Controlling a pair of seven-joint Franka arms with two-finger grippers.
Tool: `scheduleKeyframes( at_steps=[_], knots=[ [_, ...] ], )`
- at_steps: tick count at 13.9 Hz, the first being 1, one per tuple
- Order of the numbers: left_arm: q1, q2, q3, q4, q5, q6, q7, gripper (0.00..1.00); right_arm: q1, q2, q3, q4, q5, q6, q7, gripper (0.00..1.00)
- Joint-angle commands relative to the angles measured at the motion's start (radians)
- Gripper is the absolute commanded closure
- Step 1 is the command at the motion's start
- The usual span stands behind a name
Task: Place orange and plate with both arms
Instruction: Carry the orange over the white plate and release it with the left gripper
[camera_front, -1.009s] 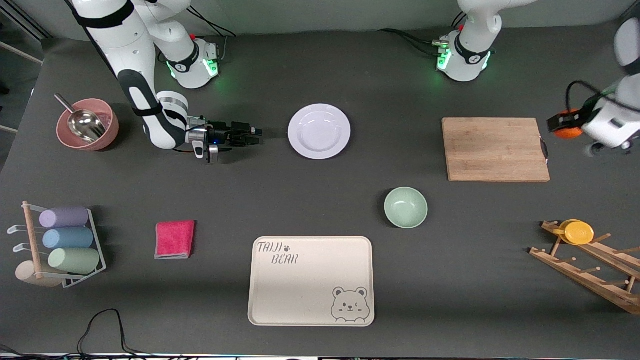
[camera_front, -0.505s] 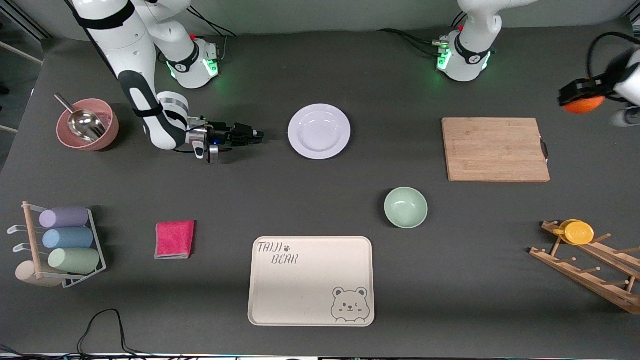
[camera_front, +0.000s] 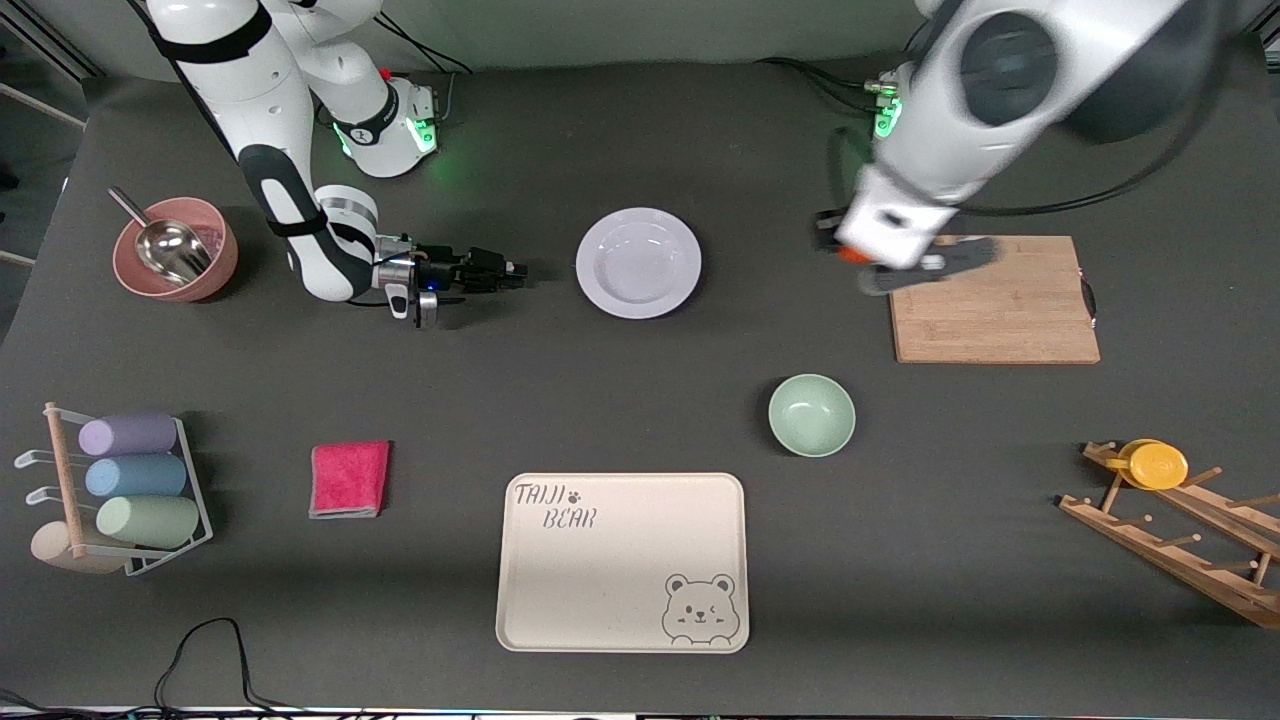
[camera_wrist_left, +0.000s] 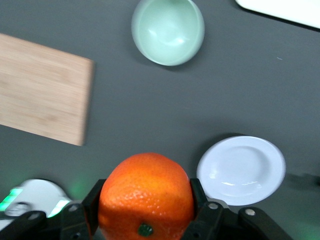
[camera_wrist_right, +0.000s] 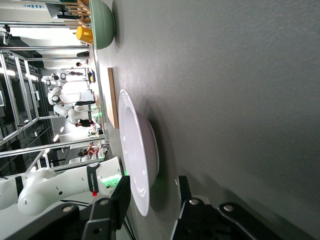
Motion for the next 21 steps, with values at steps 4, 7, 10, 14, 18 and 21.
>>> scheduleKeyframes(
  at_steps=[4,7,10,14,18,21],
  knots=[
    [-0.314,0.390,0.015,0.187,0.076,0.165,-0.345,1.00,0.009,0.056,-0.004,0.028,0.028,-0.010,-0.041,0.54],
    [-0.400,0.492,0.021,0.169,0.175,0.322,-0.460,1.00,0.009,0.058,-0.004,0.029,0.027,-0.012,-0.041,0.54],
    [-0.429,0.520,0.024,0.115,0.193,0.404,-0.468,1.00,0.009,0.056,-0.002,0.032,0.025,-0.013,-0.047,0.54],
    [-0.450,0.520,0.024,-0.028,0.283,0.543,-0.529,1.00,0.010,0.056,-0.001,0.034,0.025,-0.013,-0.080,0.54],
    [-0.457,0.520,0.024,-0.089,0.297,0.590,-0.528,1.00,0.009,0.056,0.001,0.037,0.025,-0.013,-0.108,0.54],
    [-0.464,0.520,0.024,-0.091,0.305,0.588,-0.530,1.00,0.009,0.056,0.001,0.040,0.025,-0.015,-0.119,0.54]
  ],
)
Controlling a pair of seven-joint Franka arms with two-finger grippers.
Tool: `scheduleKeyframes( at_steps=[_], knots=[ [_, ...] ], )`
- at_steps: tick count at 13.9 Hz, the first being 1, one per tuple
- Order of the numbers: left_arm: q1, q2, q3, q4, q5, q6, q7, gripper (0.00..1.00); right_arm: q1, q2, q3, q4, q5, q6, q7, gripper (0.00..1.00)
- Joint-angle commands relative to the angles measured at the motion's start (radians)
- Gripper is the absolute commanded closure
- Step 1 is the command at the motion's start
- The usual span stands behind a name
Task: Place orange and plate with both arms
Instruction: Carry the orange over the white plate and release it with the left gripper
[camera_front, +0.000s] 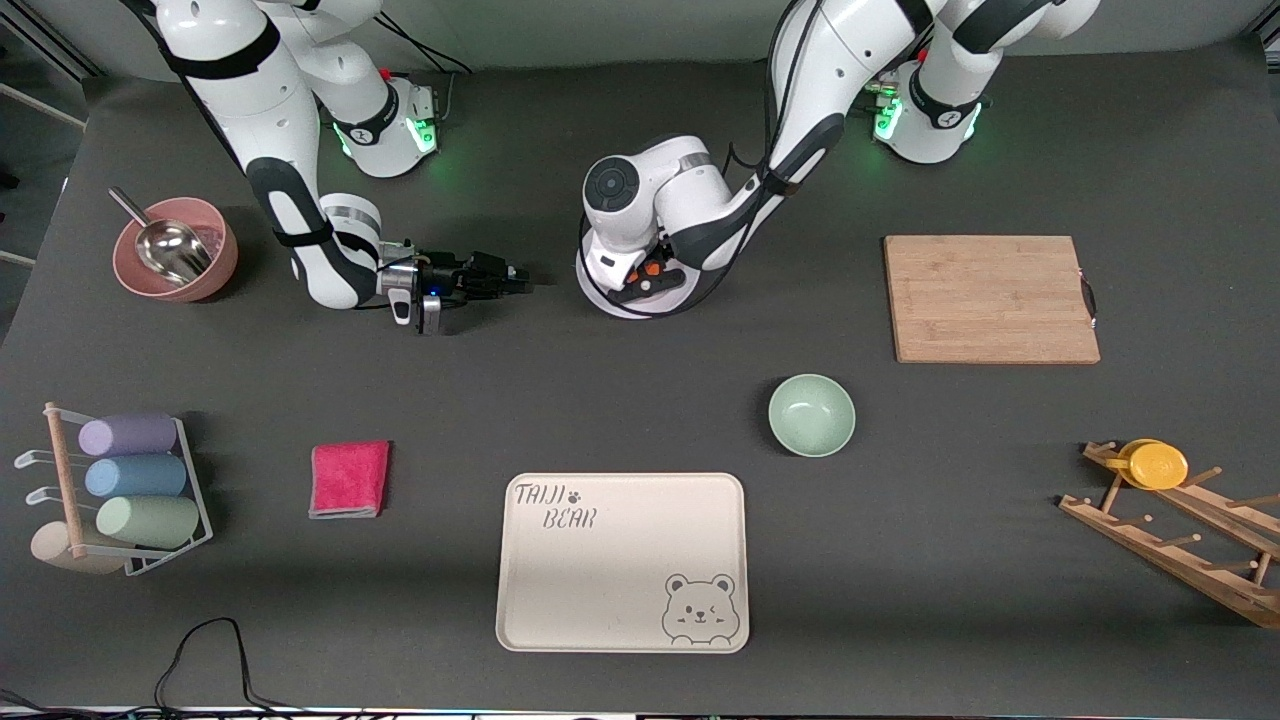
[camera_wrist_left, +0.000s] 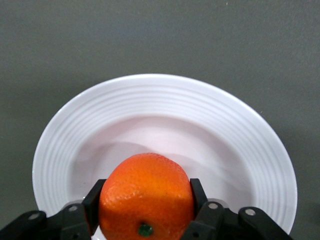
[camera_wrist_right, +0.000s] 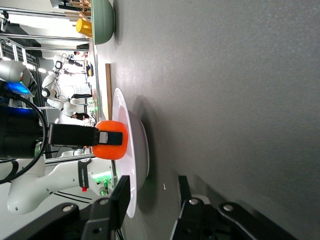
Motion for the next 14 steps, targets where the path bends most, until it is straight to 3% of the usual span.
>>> scheduleKeyframes(
  at_steps=[1,2,9,14],
  knots=[
    [-0.019,-0.030,0.014,-0.020,0.018,0.007,-0.027,0.38,0.008,0.020,0.000,0.011,0.025,-0.013,-0.038,0.54],
    [-0.025,-0.031,0.014,-0.020,0.027,0.007,-0.029,0.00,0.008,0.020,0.000,0.011,0.025,-0.013,-0.038,0.54],
    [0.009,-0.085,0.012,-0.014,0.028,-0.051,-0.023,0.00,0.010,0.020,0.002,0.013,0.026,-0.013,-0.039,0.54],
    [0.206,-0.320,0.003,-0.015,-0.008,-0.284,0.107,0.00,0.021,0.020,0.032,0.016,0.086,-0.012,-0.044,0.54]
  ],
)
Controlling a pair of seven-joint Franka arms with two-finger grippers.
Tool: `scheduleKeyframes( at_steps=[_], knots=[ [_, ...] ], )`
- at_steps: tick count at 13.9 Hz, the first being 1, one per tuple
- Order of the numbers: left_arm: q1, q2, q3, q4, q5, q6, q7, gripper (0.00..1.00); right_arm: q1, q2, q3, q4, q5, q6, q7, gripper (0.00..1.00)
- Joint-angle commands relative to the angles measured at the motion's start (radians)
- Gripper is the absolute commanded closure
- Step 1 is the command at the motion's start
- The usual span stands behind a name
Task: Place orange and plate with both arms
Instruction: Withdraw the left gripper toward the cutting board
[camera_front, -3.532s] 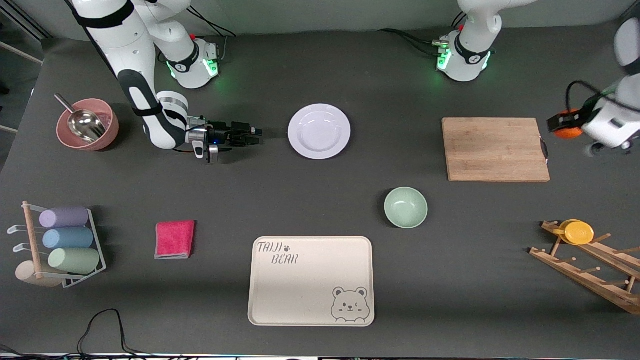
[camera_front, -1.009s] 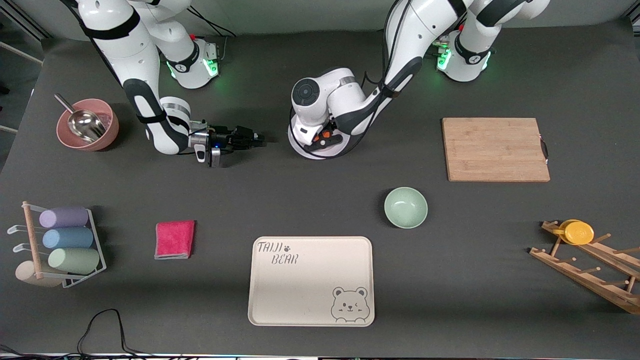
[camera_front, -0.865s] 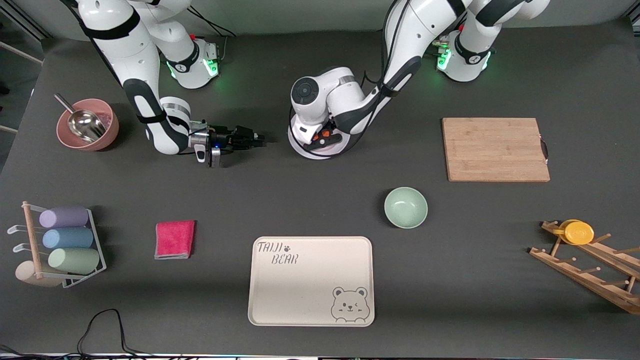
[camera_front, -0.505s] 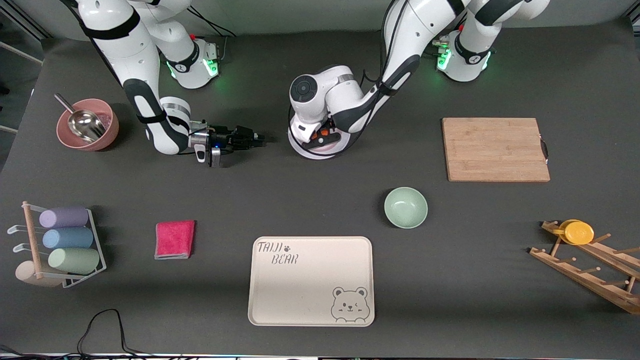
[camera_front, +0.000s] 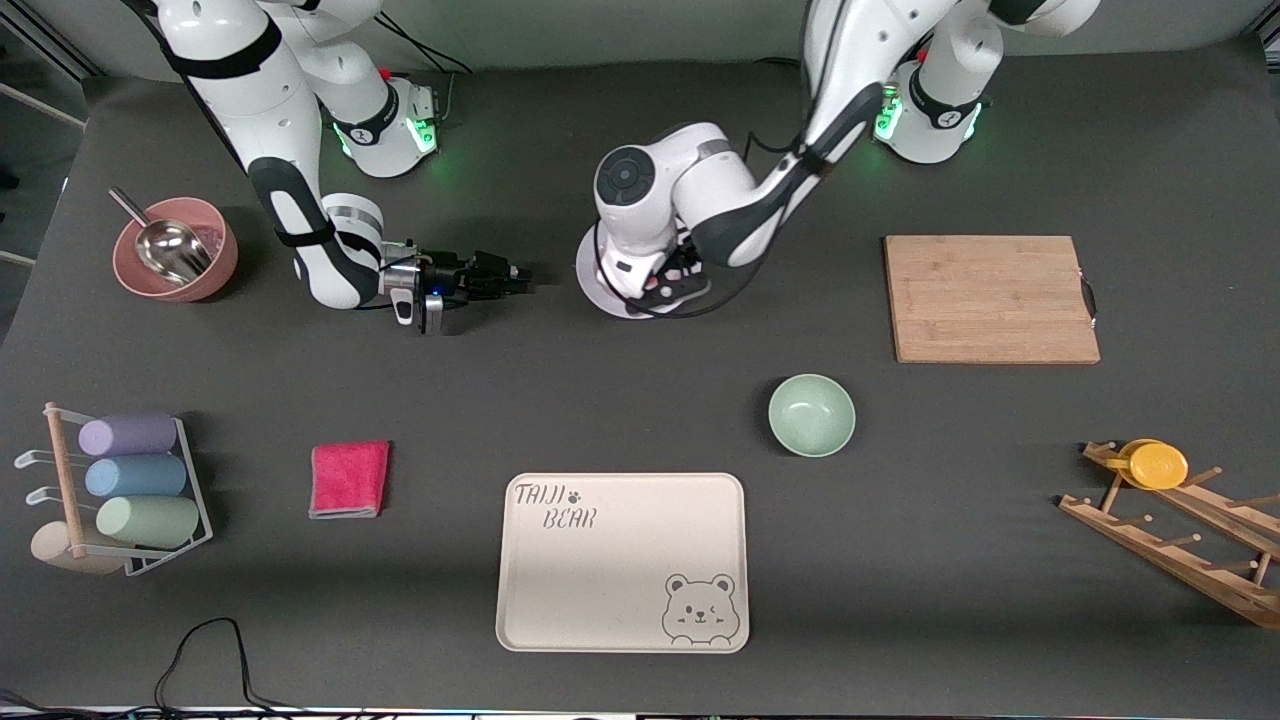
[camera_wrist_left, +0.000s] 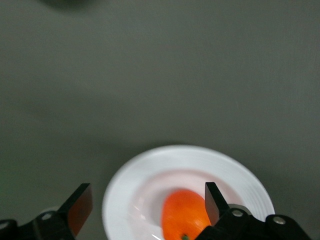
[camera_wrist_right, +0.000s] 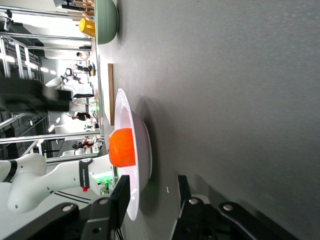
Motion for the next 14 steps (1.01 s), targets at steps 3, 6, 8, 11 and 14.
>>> scheduleKeyframes(
  at_steps=[3,6,8,11,14],
  knots=[
    [0.275,-0.265,-0.004,-0.035,-0.037,-0.189,0.223,0.01,0.093,0.023,0.017,0.033,0.144,-0.009,-0.035,0.54],
    [0.496,-0.365,0.002,-0.037,-0.084,-0.267,0.505,0.01,0.164,0.050,0.017,0.068,0.222,-0.008,-0.036,0.54],
    [0.662,-0.408,0.002,-0.034,-0.112,-0.301,0.723,0.01,0.207,0.062,0.017,0.084,0.273,-0.006,-0.036,0.54],
    [0.854,-0.440,0.005,-0.025,-0.167,-0.306,0.950,0.01,0.239,0.098,0.017,0.110,0.307,-0.003,-0.057,0.54],
    [0.963,-0.453,0.005,-0.010,-0.169,-0.326,1.070,0.01,0.241,0.116,0.017,0.116,0.307,-0.003,-0.071,0.54]
  ],
)
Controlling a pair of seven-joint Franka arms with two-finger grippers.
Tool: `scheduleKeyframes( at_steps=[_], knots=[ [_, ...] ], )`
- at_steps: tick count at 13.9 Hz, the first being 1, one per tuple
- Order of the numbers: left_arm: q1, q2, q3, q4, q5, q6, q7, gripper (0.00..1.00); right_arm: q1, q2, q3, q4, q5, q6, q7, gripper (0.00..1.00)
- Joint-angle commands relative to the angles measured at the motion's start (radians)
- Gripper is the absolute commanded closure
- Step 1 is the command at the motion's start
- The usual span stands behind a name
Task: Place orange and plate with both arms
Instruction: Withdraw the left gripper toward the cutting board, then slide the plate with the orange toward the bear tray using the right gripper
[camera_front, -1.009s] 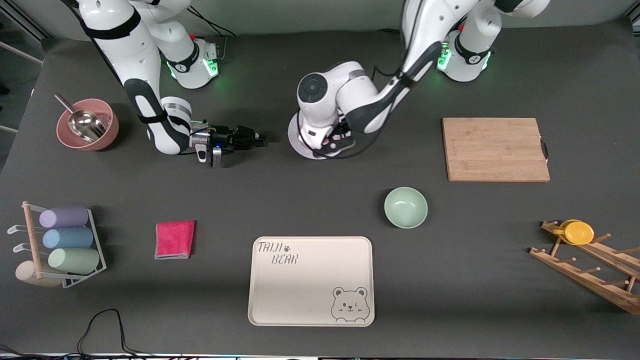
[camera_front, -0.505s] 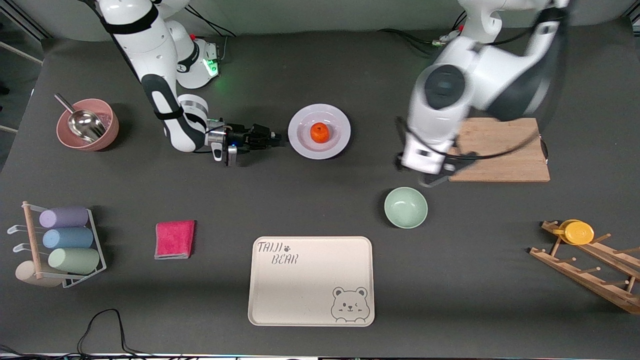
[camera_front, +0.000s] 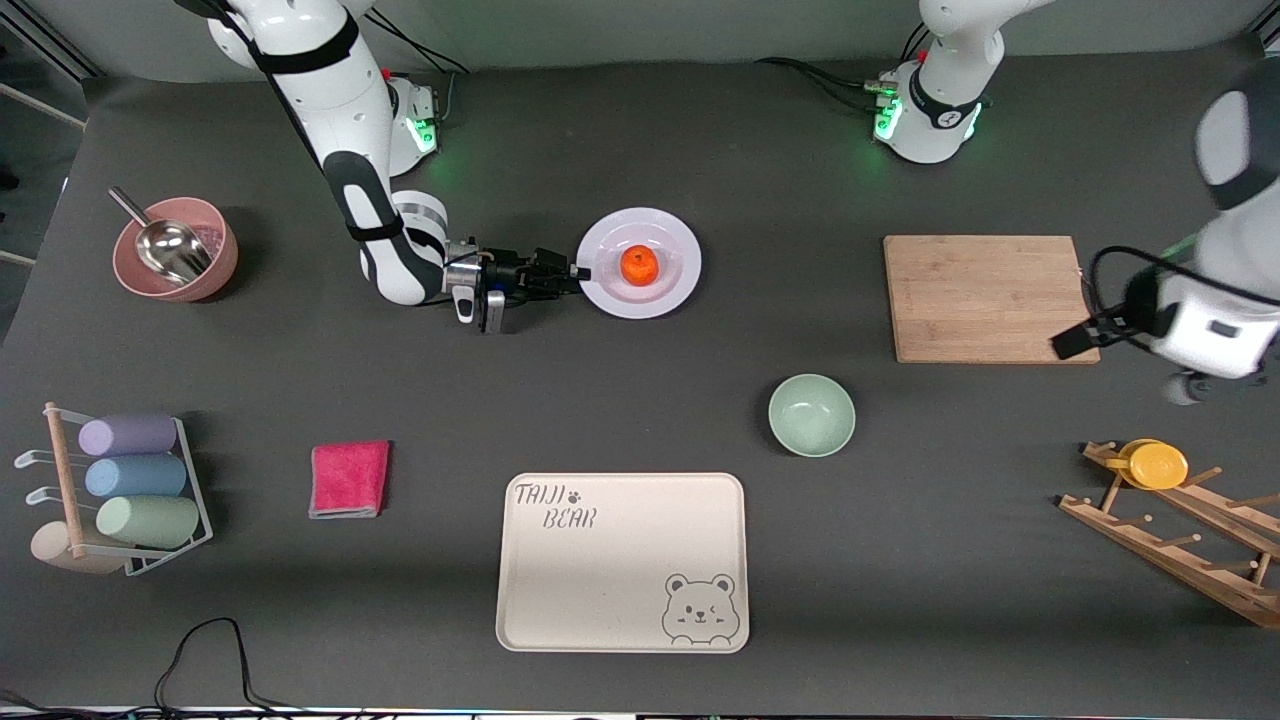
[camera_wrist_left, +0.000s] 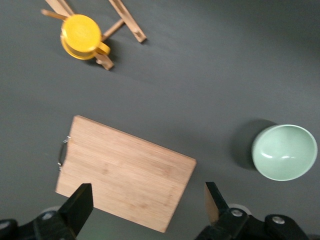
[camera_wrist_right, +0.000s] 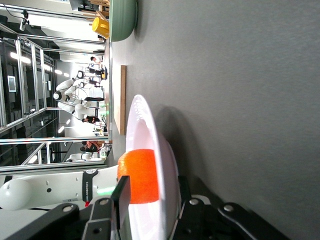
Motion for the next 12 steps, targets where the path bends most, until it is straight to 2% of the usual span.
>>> scheduleKeyframes(
  at_steps=[1,2,3,4,6,9,10,12],
  knots=[
    [0.062,-0.035,-0.014,0.011,-0.018,-0.043,0.071,0.00,0.010,0.030,-0.004,0.017,0.028,-0.006,-0.033,0.54],
    [0.062,-0.034,-0.005,0.027,-0.018,-0.050,0.073,0.00,0.010,0.030,-0.002,0.017,0.027,-0.006,-0.032,0.59],
    [0.062,-0.034,-0.002,0.029,-0.018,-0.050,0.073,0.00,0.010,0.030,-0.002,0.018,0.027,-0.006,-0.027,0.69],
    [0.062,-0.034,0.001,0.035,-0.018,-0.050,0.084,0.00,0.010,0.030,-0.001,0.018,0.027,-0.008,-0.024,0.73],
    [0.062,-0.032,0.029,0.063,-0.016,-0.069,0.161,0.00,0.010,0.030,0.001,0.021,0.027,-0.011,-0.023,0.90],
    [0.064,-0.020,0.049,0.112,-0.006,-0.121,0.263,0.00,0.009,0.025,-0.001,0.029,0.027,-0.014,-0.018,1.00],
    [0.047,-0.023,0.090,0.112,-0.006,-0.126,0.284,0.00,0.004,0.018,-0.001,0.033,0.027,-0.024,-0.001,1.00],
    [-0.129,-0.032,0.287,0.126,-0.006,-0.177,0.350,0.00,-0.006,-0.024,-0.002,0.033,0.017,-0.057,0.055,1.00]
  ],
)
